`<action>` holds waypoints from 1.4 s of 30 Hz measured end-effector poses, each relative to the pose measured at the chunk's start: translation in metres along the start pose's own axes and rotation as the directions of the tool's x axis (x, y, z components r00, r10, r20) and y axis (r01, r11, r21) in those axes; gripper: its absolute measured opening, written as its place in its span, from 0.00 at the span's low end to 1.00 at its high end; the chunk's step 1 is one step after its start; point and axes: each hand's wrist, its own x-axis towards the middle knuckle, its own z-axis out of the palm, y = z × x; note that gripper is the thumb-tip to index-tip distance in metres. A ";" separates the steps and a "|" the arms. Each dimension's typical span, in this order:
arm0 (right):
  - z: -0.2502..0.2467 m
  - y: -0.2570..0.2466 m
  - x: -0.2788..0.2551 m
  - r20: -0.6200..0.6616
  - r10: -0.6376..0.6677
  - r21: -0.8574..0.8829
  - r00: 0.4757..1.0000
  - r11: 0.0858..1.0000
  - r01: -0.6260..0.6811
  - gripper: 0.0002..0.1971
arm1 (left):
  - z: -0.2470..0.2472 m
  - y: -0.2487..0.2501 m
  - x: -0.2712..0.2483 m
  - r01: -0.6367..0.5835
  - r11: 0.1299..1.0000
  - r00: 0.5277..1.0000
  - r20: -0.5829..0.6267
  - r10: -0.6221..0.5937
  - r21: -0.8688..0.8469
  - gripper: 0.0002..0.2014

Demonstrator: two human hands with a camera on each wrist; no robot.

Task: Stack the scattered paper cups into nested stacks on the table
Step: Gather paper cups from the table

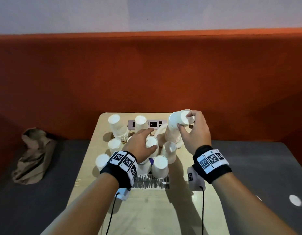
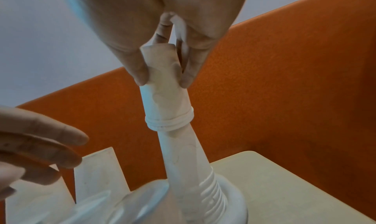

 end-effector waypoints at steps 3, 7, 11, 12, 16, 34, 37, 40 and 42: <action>0.008 0.003 0.003 0.056 -0.013 -0.071 0.998 0.997 0.017 0.18 | -0.001 -0.006 -0.001 0.017 1.000 1.000 0.008 -0.017 0.016 0.34; 0.019 0.010 0.009 0.134 -0.006 -0.131 0.991 0.991 0.024 0.18 | 0.001 -0.011 -0.001 0.032 0.999 0.999 0.028 -0.033 0.029 0.33; 0.030 0.016 0.012 0.148 -0.025 -0.164 0.989 0.985 0.049 0.18 | 0.004 -0.013 0.000 0.040 0.999 0.997 0.058 -0.042 0.035 0.32; 0.032 0.017 0.013 0.156 -0.023 -0.176 0.987 0.983 0.051 0.17 | 0.005 -0.014 0.001 0.041 0.999 0.997 0.062 -0.043 0.034 0.32; 0.043 0.031 0.016 0.250 0.020 -0.282 0.968 0.958 0.052 0.16 | 0.007 -0.014 0.002 0.045 0.999 0.997 0.060 -0.047 0.022 0.31; 0.028 0.043 0.005 0.288 0.035 -0.322 0.957 0.945 0.063 0.29 | 0.022 -0.003 -0.004 -0.102 0.991 0.988 -0.121 0.092 -0.082 0.23; 0.020 0.041 -0.006 0.240 -0.035 -0.298 0.970 0.948 0.108 0.24 | 0.024 0.007 -0.010 -0.137 0.984 0.985 -0.126 0.122 -0.116 0.23; 0.016 0.040 -0.021 0.248 -0.116 -0.300 0.962 0.935 0.190 0.17 | 0.029 0.013 -0.019 -0.143 0.982 0.987 -0.096 0.131 -0.126 0.27; 0.016 0.041 -0.032 0.305 -0.143 -0.283 0.941 0.930 0.233 0.18 | 0.034 0.013 -0.025 -0.119 0.986 0.992 -0.062 0.112 -0.119 0.30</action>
